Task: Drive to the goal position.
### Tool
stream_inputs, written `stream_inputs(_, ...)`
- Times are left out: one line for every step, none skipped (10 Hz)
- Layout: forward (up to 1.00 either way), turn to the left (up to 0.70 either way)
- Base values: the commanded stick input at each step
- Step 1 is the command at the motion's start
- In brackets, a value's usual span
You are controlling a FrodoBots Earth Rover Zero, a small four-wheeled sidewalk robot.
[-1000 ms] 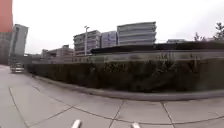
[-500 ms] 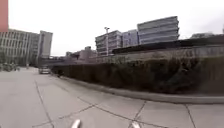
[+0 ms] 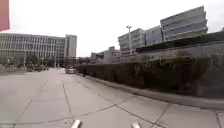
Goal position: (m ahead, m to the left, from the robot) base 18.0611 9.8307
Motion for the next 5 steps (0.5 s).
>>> stream_inputs(0.0,0.85)
stream_inputs(0.0,0.85)
stream_inputs(0.0,0.64)
stream_inputs(0.0,0.31)
stream_inputs(0.0,0.02)
